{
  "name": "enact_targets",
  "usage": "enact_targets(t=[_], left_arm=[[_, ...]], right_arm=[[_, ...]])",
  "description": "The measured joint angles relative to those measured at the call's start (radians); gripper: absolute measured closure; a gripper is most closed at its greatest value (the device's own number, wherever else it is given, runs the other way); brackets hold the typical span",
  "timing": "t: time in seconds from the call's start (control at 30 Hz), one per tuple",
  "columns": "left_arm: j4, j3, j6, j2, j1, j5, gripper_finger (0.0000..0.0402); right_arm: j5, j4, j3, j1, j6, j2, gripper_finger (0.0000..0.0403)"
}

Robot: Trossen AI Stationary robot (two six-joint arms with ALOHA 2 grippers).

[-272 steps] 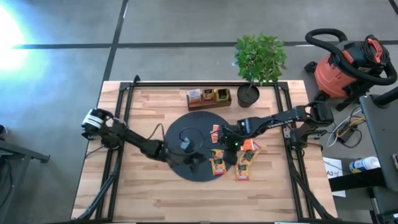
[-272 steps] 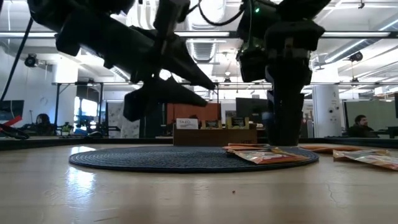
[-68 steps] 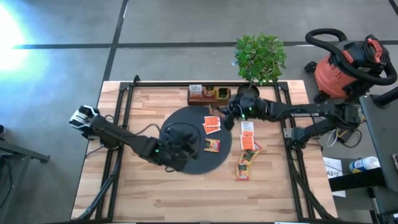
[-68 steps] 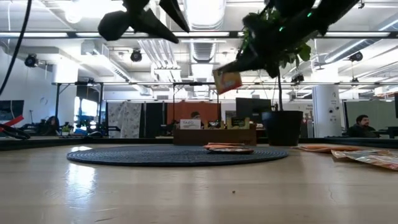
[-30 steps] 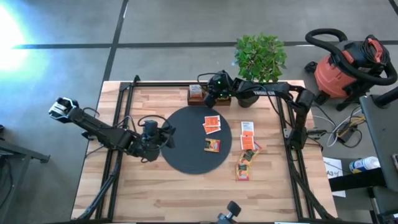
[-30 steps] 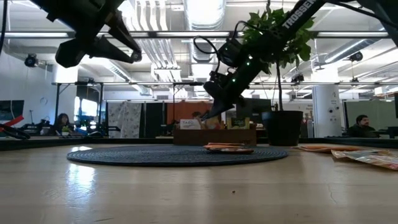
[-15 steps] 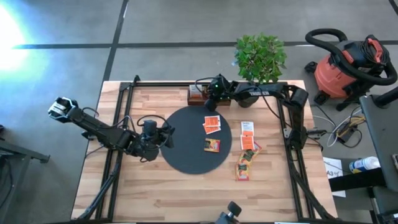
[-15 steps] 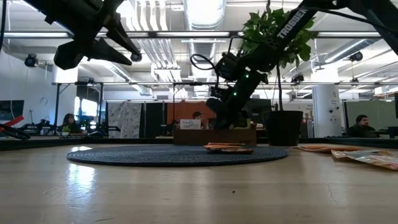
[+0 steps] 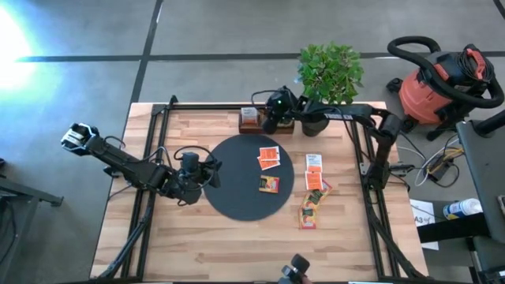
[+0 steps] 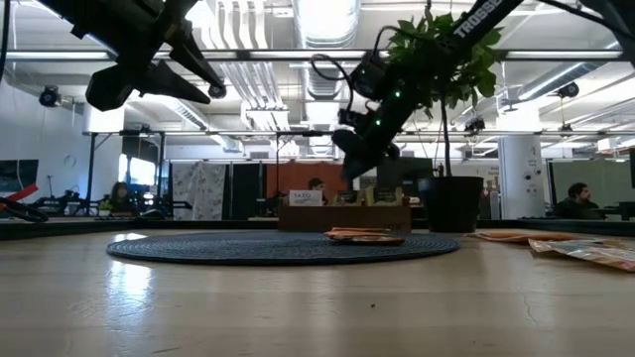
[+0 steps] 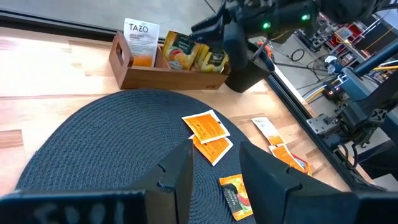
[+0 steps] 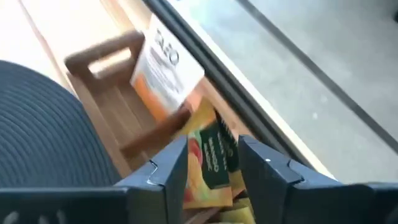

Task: Pick & Place Tea
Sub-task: Put the orange tea bag into the middle section of the brown wooden organizer

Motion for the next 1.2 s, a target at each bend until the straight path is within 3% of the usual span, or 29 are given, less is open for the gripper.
enact_targets(t=[0.13, 0.23, 0.4, 0.5, 0.63, 0.77, 1.03, 1.2], left_arm=[[0.0, 0.0, 0.0, 0.0, 0.0, -0.002, 0.0275], [0.0, 0.0, 0.013, 0.0, 0.0, 0.021, 0.0275], [0.026, -0.02, 0.077, 0.03, 0.011, 0.197, 0.0275], [0.19, -0.077, 0.136, 0.074, 0.027, 0.325, 0.0275], [0.604, -0.172, 0.237, 0.175, 0.047, 0.436, 0.0275], [0.89, -0.206, 0.28, 0.311, 0.061, 0.444, 0.0275], [0.915, -0.033, 0.276, 0.601, 0.079, 0.481, 0.0275], [0.784, 0.112, 0.337, 0.697, 0.103, 0.553, 0.0275]], right_arm=[[-0.02, -0.024, 0.023, 0.022, 0.019, -0.025, 0.0262], [-0.173, -0.091, 0.037, 0.053, 0.02, -0.05, 0.0266], [-0.443, -0.307, 0.039, 0.131, 0.056, -0.066, 0.0275], [-0.525, -0.456, 0.033, 0.195, 0.064, -0.066, 0.0281], [-0.528, -0.529, -0.012, 0.31, 0.088, -0.066, 0.0287], [-0.518, -0.504, -0.081, 0.402, 0.147, -0.069, 0.0292], [-0.398, -0.382, -0.215, 0.484, 0.365, -0.09, 0.0298], [-0.387, -0.325, -0.28, 0.485, 0.431, -0.14, 0.0291]])
